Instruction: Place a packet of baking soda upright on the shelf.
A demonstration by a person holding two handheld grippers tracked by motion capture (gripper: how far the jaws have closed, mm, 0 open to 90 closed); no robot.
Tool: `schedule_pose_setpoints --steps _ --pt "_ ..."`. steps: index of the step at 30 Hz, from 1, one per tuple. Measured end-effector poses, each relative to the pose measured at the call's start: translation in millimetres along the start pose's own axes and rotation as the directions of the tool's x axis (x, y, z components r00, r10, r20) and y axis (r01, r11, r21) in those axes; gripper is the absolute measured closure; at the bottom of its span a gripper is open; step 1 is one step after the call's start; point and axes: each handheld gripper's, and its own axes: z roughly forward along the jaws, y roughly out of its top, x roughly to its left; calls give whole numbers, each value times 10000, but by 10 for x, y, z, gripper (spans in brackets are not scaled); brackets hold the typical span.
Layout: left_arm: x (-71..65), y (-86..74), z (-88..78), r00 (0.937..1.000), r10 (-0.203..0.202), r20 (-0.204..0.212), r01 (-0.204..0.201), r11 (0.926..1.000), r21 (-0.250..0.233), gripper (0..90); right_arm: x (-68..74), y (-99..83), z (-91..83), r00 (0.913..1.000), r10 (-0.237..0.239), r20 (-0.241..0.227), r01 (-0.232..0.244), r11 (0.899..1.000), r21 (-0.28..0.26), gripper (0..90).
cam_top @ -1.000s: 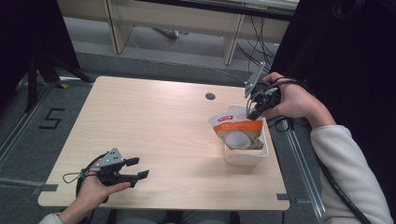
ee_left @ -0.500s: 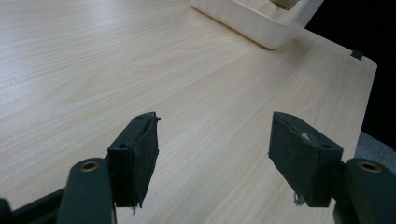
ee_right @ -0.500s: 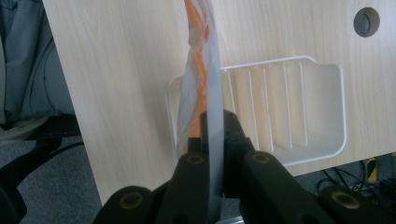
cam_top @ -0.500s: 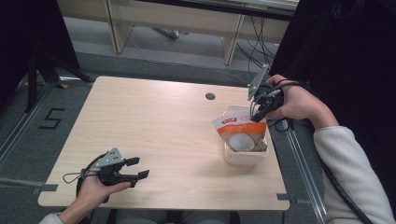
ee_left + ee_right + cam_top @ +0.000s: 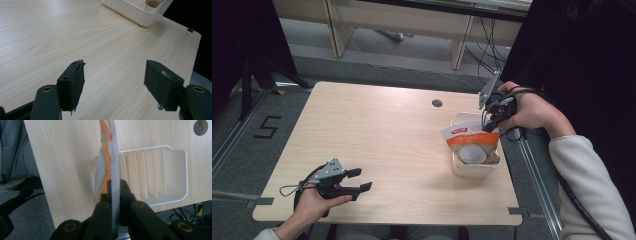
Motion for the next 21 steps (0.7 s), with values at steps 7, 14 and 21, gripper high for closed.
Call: schedule_pose_setpoints --steps 7,14,21 --pt "1 -1 0 10000 -4 -23 4 10000 0 319 -3 -12 44 9999 -14 -105 15 10000 96 900" --pt "0 0 1 10000 -1 2 1 10000 -10 319 -15 -28 90 9998 -89 -194 93 9997 205 900" --pt "-10 1 1 10000 -23 -16 23 10000 -39 320 -9 -40 111 9998 52 -177 -47 9996 268 900"
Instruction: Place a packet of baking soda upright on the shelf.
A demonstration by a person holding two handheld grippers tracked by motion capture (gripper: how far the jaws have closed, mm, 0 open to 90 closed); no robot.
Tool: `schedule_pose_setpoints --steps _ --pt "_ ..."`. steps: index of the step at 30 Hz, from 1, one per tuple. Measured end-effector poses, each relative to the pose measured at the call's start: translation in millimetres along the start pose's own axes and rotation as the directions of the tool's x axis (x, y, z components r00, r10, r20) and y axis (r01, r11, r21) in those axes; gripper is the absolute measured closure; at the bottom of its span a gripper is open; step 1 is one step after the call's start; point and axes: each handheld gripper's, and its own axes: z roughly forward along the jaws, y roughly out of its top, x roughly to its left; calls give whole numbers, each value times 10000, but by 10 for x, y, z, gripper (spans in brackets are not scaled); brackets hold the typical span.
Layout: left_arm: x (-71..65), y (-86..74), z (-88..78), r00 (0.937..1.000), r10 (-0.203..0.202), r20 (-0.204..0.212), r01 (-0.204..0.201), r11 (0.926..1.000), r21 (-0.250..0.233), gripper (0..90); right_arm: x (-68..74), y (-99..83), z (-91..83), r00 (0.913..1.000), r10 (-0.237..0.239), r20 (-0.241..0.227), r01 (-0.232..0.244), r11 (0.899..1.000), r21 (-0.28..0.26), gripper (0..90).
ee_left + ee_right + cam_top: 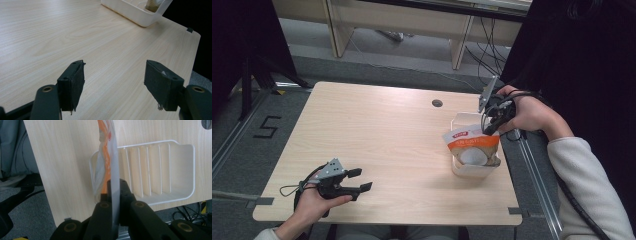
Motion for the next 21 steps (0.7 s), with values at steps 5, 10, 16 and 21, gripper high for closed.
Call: schedule_pose_setpoints --steps 5,10,16,21 --pt "3 -2 4 10000 -14 11 14 10000 -21 319 -19 4 21 9999 -131 -91 131 9999 13 900" --pt "6 1 -4 10000 69 -2 -69 10000 42 320 -20 1 28 9998 -146 -113 147 9999 33 900" --pt "13 4 -4 9998 187 32 -187 9998 23 319 -17 5 59 9999 -110 -131 110 9999 59 900" --pt "14 4 -4 9998 198 38 -198 9998 24 319 -18 6 73 9999 -18 -103 19 9999 99 900"
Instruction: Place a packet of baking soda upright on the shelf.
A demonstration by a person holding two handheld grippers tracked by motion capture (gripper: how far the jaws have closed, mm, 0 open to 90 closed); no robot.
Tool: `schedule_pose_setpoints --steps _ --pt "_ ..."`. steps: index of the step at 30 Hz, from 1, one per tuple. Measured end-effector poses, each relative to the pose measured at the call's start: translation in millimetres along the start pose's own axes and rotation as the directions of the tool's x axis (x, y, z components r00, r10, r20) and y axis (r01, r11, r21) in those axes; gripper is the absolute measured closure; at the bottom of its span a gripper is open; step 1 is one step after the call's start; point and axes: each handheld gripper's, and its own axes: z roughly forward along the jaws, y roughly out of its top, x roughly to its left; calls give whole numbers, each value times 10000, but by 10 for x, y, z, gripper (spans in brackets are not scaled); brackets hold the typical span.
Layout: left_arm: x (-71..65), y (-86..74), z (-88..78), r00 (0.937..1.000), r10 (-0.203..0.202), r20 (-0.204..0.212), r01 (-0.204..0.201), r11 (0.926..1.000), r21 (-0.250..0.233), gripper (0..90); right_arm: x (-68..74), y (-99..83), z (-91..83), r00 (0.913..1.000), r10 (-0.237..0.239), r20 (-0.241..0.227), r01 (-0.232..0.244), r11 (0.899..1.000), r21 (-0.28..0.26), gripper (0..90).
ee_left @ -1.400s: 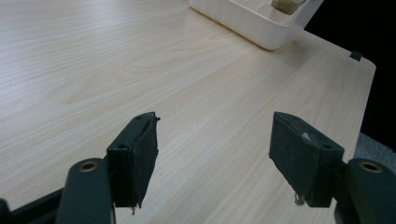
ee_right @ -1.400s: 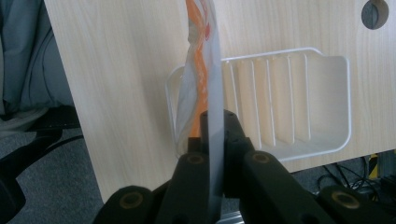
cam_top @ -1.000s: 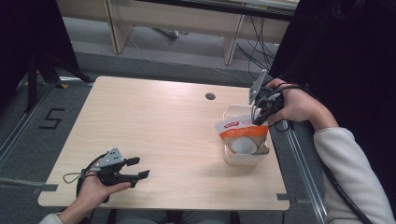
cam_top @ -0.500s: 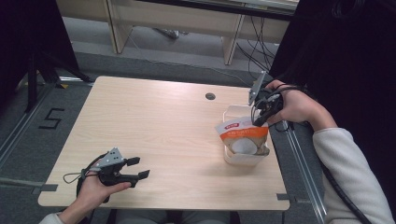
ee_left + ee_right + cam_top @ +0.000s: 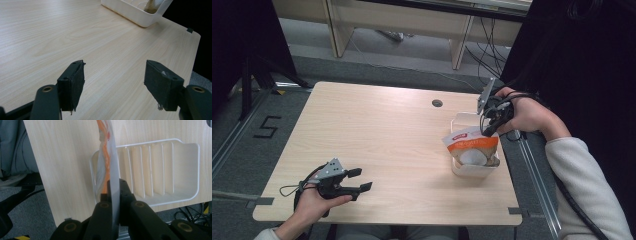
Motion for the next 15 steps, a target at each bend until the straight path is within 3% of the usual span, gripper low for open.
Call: schedule_pose_setpoints --steps 6,8,10,12,15 --pt "-14 -5 5 9998 -208 -52 207 9998 -36 319 -8 -1 18 9999 -113 -62 113 9999 5 900" --pt "0 0 2 10000 5 1 -5 10000 2 320 -10 -3 29 9999 -99 -114 98 10000 -15 900" --pt "-11 -6 11 9997 -223 -22 223 9997 -67 320 -9 -6 40 9999 -118 -94 118 9999 -14 900" --pt "7 -1 10 9999 61 103 -61 10000 -20 320 -9 -8 54 9999 -42 -132 42 10000 -6 900" --pt "5 -2 11 9999 40 102 -40 10000 -14 320 -13 -10 83 9998 -146 -139 147 9999 19 900"
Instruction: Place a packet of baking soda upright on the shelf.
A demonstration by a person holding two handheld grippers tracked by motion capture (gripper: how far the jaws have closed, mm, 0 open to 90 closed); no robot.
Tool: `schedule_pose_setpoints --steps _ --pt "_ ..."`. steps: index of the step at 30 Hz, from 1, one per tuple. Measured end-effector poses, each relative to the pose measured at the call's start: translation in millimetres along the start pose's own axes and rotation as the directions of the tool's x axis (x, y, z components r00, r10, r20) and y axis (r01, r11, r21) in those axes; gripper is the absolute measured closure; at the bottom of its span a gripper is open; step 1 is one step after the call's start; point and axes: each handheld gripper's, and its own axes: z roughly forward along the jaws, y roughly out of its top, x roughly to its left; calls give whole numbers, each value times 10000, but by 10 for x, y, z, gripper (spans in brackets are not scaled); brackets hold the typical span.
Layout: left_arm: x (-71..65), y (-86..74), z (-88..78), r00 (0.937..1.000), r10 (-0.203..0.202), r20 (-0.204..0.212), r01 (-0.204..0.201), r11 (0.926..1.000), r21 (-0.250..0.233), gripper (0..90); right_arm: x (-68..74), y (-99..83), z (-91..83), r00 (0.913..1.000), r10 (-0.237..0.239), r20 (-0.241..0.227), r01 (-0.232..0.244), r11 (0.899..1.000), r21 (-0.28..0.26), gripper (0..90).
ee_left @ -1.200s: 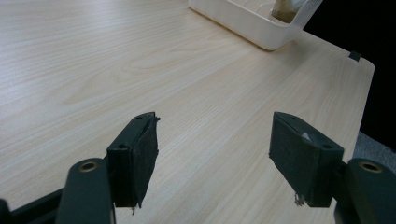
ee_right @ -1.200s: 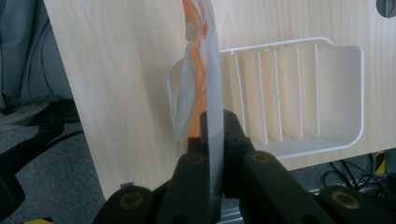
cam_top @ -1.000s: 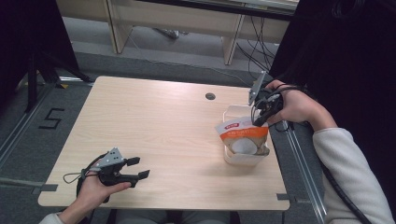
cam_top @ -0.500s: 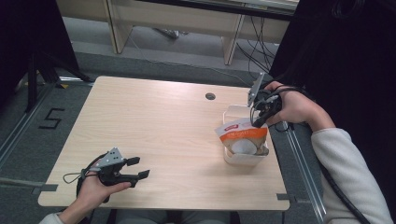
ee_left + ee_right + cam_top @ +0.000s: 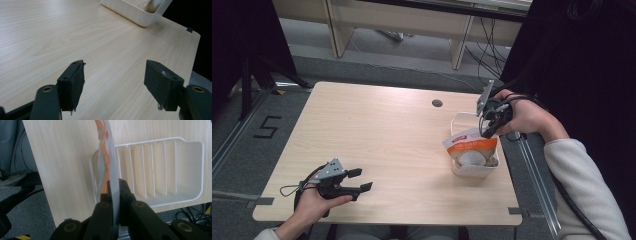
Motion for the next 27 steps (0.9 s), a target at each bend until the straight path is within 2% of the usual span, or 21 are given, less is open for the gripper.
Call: schedule_pose_setpoints --steps 5,9,14,16,19,21,22,23,24,27 --pt "1 -1 1 10000 -9 -1 9 10000 2 320 -2 -9 30 9999 142 -36 -141 9999 51 900" --pt "-6 -2 1 10000 -93 -20 93 10000 13 320 -11 -20 47 9999 44 -102 -44 10000 59 900" --pt "-2 -1 2 10000 -58 -11 58 10000 8 320 -2 -32 66 9999 146 -13 -146 9999 61 900" --pt "-12 -5 3 9997 -222 -103 222 9998 13 320 -1 -37 80 9997 216 -81 -215 9998 55 900" --pt "-2 -1 3 10000 -52 -19 52 10000 3 320 -10 -43 95 9999 129 -67 -129 9999 25 900" --pt "-7 -3 1 9999 -126 -38 126 9999 8 320 -10 -47 98 9999 133 -22 -133 9999 16 900" --pt "-15 -6 1 9995 -294 -98 294 9996 -5 320 -12 -50 100 9999 133 -55 -133 9999 -9 900" --pt "-9 -4 2 9997 -233 -66 233 9997 -11 320 -9 -54 102 9998 189 38 -189 9998 -2 900" --pt "-12 -4 0 9997 -231 -91 231 9997 19 320 -6 -57 98 9994 338 -68 -338 9994 24 900" --pt "-5 -1 -1 10000 -77 -57 77 10000 33 319 -10 -83 129 9996 272 13 -272 9996 -101 900"
